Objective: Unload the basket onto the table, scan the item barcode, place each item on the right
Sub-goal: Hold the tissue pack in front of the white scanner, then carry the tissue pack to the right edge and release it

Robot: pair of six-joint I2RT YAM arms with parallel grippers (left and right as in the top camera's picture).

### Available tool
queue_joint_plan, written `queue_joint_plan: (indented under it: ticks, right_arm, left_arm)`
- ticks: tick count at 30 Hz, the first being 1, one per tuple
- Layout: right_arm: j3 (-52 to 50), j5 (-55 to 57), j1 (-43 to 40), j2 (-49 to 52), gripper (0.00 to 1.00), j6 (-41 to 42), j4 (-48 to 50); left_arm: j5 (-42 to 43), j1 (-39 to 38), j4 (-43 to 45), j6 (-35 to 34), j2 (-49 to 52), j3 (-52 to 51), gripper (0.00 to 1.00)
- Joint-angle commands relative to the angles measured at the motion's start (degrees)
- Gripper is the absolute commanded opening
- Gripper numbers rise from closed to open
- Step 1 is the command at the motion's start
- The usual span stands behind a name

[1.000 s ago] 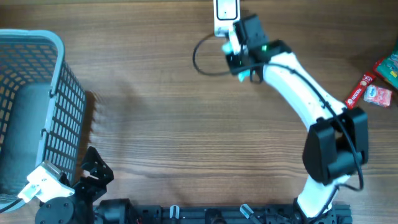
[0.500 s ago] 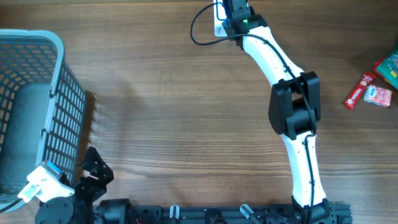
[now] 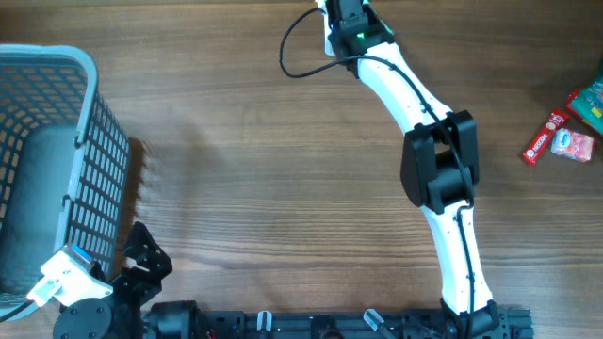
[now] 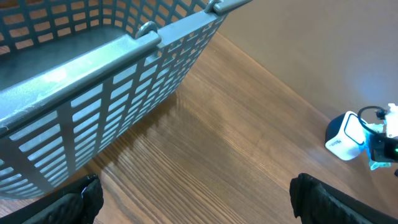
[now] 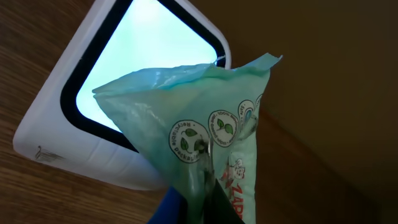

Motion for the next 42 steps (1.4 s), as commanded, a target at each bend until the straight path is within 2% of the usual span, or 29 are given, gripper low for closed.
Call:
queue_joint_plan:
  ticks: [1, 8, 14, 21, 25, 32, 35, 37, 38, 42]
  right_arm:
    - [1.9, 11.0, 1.3, 0.6, 0.04, -11.7, 3.0]
    - [1.9, 12.8, 1.3, -1.4, 0.04, -19.1, 4.2]
    - [1.9, 6.6, -3.0, -8.1, 0.04, -2.2, -8.0]
    - [-0.2, 2.6, -19.0, -9.5, 0.04, 18.6, -22.4]
    - [-3.6, 1.8, -27.5, -9.5, 0.04, 21.2, -23.6]
    - [-9.4, -14.9, -40.5, -9.5, 0.05, 25.0, -23.7]
    - [-9.4, -19.4, -42.1, -9.5, 0.25, 27.7, -24.0]
    - [-9.4, -20.1, -42.1, -9.6, 0.91, 28.2, -24.1]
    - [-9.4, -20.1, -42.0, -9.8, 0.99, 29.8, -24.0]
    - [-9.4, -26.0, -41.9, -13.0, 0.99, 36.6, -23.7]
  left_arm:
    - [-0.3, 0.3, 0.1, 0.4, -0.3, 0.0, 1.0]
    - [-0.3, 0.3, 0.1, 0.4, -0.3, 0.0, 1.0]
    - [-0.3, 0.3, 0.1, 0.4, -0.3, 0.0, 1.0]
    - [-0.3, 0.3, 0.1, 0.4, -0.3, 0.0, 1.0]
    - [-0.3, 0.3, 0.1, 0.4, -0.3, 0.0, 1.0]
    - [-0.3, 0.3, 0.1, 0.4, -0.3, 0.0, 1.0]
    - [-0.3, 0.3, 0.1, 0.4, -0.3, 0.0, 1.0]
    - [-0.3, 0.3, 0.1, 0.4, -0.3, 0.0, 1.0]
    - [-0.3, 0.3, 0.1, 0.4, -0.3, 0.0, 1.0]
    - [-0.3, 0.3, 0.1, 0.4, -0.3, 0.0, 1.0]
